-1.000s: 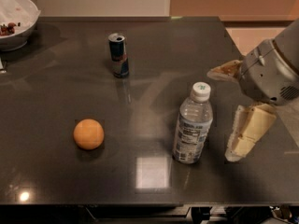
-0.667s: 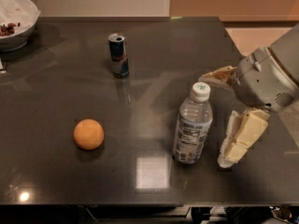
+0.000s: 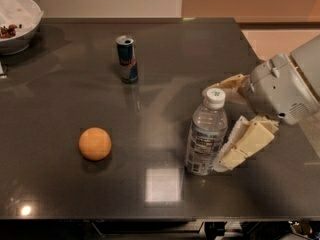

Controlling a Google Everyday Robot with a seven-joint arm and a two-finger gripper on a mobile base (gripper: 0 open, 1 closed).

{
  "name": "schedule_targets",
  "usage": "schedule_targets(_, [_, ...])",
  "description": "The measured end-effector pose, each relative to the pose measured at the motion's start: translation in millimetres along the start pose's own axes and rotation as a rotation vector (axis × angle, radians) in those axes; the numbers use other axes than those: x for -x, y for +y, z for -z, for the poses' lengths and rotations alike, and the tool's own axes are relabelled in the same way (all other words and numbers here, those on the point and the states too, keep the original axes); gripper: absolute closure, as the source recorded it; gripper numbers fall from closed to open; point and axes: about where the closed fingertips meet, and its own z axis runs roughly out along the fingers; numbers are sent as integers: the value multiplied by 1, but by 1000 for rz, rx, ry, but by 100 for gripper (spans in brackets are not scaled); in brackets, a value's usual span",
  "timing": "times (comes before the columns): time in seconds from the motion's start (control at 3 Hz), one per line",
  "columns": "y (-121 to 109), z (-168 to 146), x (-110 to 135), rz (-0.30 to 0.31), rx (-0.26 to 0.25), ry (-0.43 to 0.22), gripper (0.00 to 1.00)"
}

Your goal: Knock blue plastic bottle over

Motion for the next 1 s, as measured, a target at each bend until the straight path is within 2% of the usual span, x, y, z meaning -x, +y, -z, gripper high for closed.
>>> schedule_targets(0.33, [0,-3,2,-19,-10,-24,40])
schedule_targets(0.67, [-1,-4,3,-46,-22,-17,65])
schedule_targets(1.0, [-11,8,17,-53,-75,63,87])
